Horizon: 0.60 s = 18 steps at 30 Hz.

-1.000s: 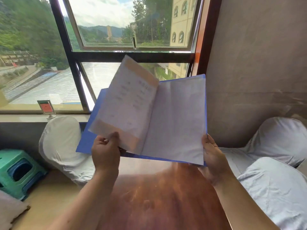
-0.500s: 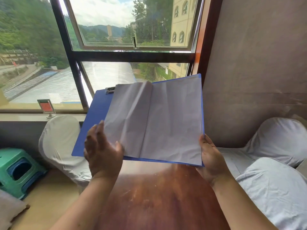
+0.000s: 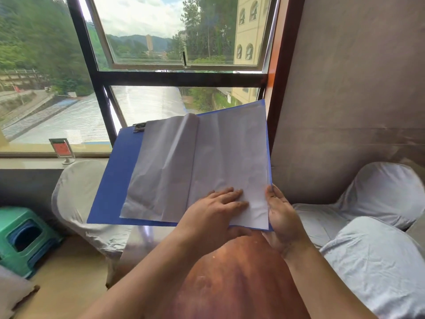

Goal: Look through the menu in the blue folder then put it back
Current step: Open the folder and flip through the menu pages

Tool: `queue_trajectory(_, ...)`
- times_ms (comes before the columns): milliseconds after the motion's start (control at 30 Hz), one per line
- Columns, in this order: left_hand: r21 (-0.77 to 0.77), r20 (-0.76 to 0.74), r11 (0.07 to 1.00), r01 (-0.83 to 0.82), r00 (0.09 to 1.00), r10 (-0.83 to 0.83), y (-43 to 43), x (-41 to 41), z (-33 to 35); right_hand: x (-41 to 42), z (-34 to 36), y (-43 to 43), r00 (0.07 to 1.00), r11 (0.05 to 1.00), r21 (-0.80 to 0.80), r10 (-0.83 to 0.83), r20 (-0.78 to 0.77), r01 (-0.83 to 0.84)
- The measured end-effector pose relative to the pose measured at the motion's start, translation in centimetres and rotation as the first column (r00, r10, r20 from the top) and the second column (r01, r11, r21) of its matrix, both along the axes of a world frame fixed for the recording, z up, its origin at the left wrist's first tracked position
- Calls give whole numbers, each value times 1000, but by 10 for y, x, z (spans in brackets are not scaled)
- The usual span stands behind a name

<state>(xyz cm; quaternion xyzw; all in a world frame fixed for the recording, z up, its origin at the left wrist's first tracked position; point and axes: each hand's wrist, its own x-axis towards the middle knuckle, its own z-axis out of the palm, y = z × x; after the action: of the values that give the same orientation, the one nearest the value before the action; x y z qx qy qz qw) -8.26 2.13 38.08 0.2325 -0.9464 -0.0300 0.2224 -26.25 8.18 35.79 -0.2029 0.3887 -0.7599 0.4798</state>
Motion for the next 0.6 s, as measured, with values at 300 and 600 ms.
queue_trajectory(300, -130, -128, 991, -8, 992, -9, 1, 4, -10, -5, -7, 3, 999, 999, -37, 34, -29, -35)
queue_trajectory(600, -147, -296, 988, -48, 955, 3, -2, 9, -7, -12, -6, 1, 985, 1000, -6, -2, -173, 2)
